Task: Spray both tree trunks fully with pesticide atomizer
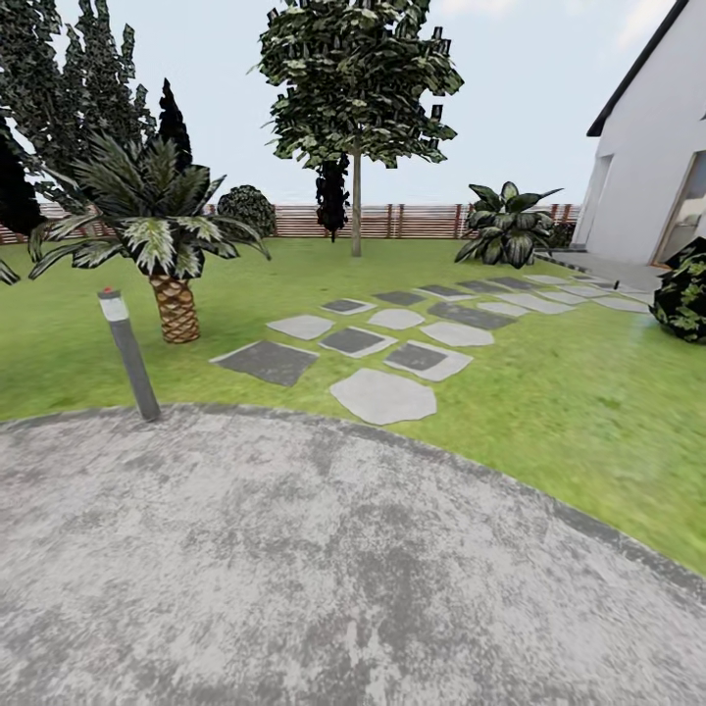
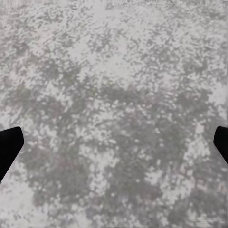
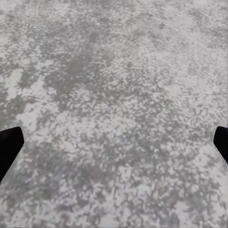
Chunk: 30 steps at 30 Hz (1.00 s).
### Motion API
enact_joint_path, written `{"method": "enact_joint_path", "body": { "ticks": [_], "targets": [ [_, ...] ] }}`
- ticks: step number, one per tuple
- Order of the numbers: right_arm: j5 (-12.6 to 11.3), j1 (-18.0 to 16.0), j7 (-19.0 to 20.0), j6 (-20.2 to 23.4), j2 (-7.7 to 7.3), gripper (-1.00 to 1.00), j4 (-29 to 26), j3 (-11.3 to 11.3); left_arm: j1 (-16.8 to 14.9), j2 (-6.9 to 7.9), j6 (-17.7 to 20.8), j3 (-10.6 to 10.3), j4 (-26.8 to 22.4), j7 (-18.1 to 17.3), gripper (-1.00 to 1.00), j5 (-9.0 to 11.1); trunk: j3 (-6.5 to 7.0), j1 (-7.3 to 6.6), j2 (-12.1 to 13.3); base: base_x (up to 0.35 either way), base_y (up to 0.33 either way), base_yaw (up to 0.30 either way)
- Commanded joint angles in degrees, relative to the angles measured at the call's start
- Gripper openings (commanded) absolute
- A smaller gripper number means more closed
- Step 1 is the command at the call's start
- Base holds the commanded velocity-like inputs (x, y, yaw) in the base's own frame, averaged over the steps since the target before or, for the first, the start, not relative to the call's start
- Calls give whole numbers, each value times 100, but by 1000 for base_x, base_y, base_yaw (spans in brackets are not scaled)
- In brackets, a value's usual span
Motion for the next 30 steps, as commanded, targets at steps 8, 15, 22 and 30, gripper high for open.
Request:
{"method": "enact_joint_path", "body": {
  "ticks": [8,15,22,30],
  "targets": [
    [0,0,0,0,0,100,3,0,0,2,5,3,0,0,100,0,0,0,0,340,0,0],
    [2,0,0,0,0,100,2,0,0,4,2,9,0,0,100,0,0,0,0,340,0,0],
    [8,0,0,0,0,100,3,0,0,7,3,9,0,0,100,0,0,0,0,340,0,0],
    [9,0,0,0,0,100,3,0,0,7,7,9,0,0,100,0,0,0,0,340,0,0]
  ]
}}
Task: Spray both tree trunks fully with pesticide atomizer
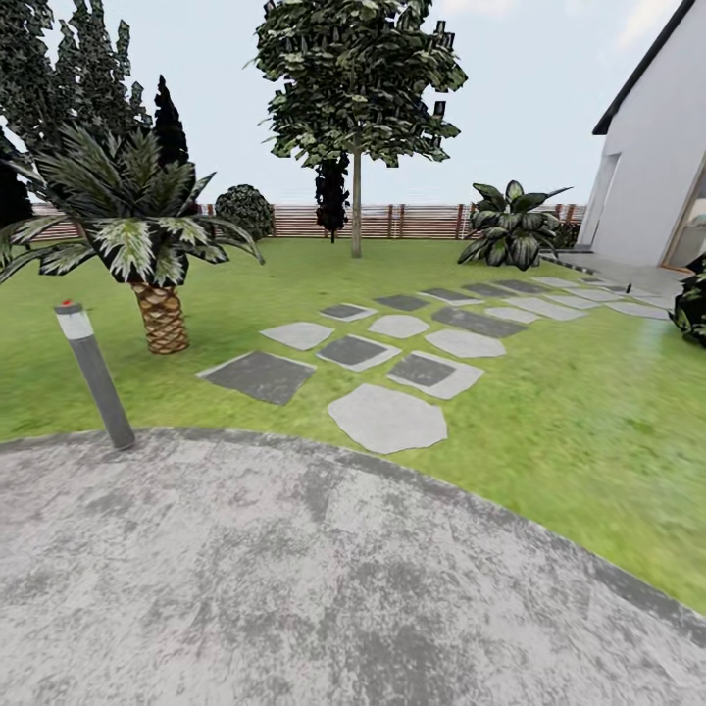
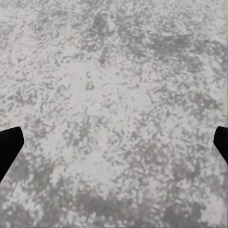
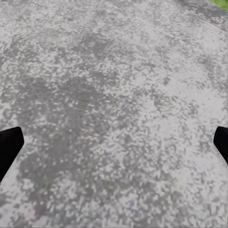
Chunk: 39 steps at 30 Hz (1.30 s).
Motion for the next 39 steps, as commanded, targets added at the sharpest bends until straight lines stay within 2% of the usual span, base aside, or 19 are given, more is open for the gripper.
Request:
{"method": "enact_joint_path", "body": {
  "ticks": [1,39],
  "targets": [
    [0,0,0,0,0,100,0,0,0,-1,-1,0,0,0,100,0,0,0,0,340,0,0],
    [0,0,3,0,9,100,0,2,0,-7,-6,-7,0,0,100,0,0,0,0,340,0,0]
  ]
}}
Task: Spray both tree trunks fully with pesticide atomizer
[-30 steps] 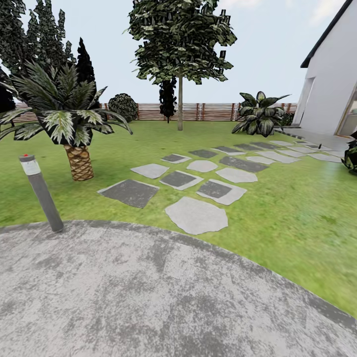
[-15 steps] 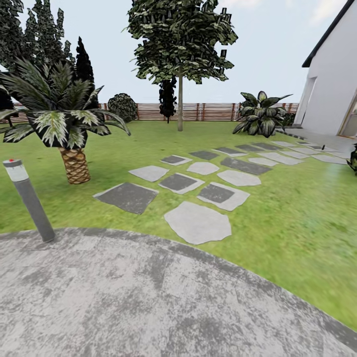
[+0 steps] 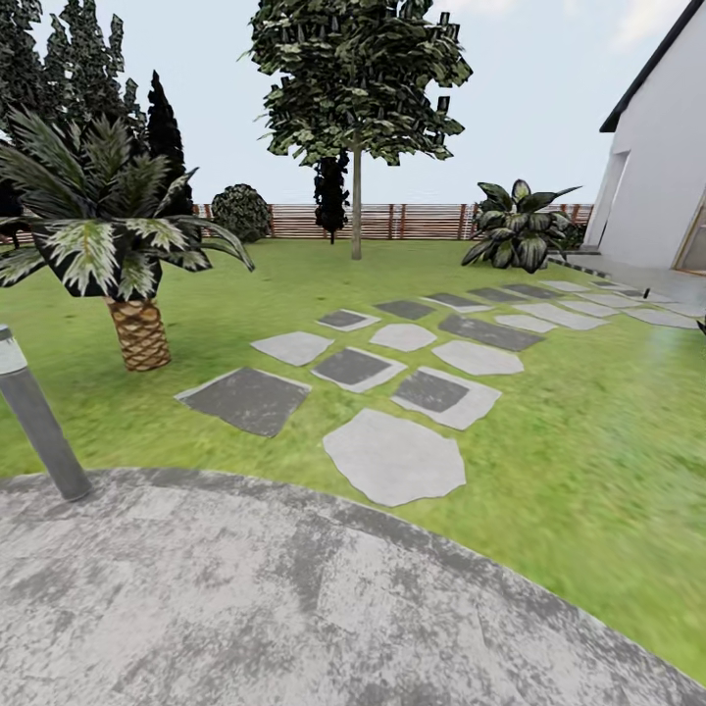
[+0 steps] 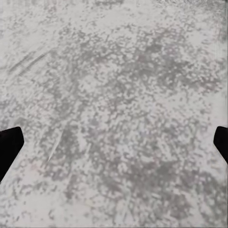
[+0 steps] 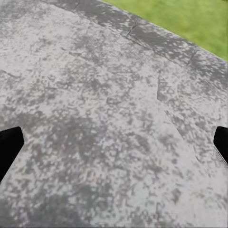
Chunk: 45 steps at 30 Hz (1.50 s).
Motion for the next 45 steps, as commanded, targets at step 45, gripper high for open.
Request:
{"method": "enact_joint_path", "body": {
  "ticks": [45],
  "targets": [
    [73,0,6,0,0,100,10,-2,0,9,1,7,0,0,100,0,0,0,0,340,0,-55]
  ]
}}
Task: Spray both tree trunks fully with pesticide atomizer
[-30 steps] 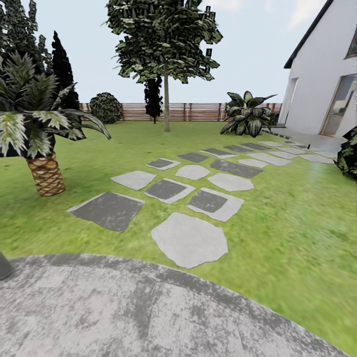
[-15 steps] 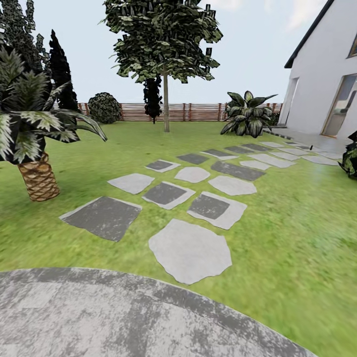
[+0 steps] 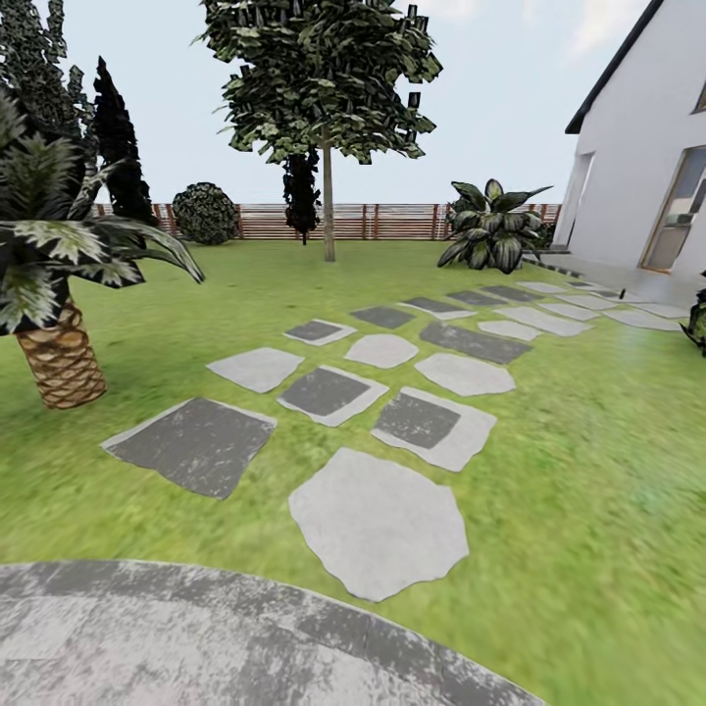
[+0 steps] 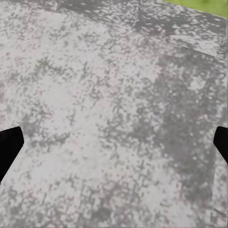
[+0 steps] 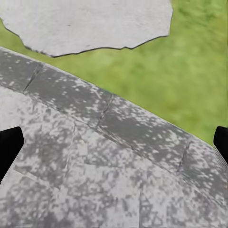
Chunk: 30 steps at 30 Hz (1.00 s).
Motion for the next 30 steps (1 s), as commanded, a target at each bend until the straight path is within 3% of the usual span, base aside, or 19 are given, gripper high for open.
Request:
{"method": "enact_joint_path", "body": {
  "ticks": [1,30],
  "targets": [
    [2,0,0,0,0,100,0,0,0,0,3,0,0,0,100,0,0,0,0,340,0,0],
    [-3,0,-7,0,8,100,-1,0,0,0,-2,0,0,0,100,0,-57,0,0,340,0,0]
  ]
}}
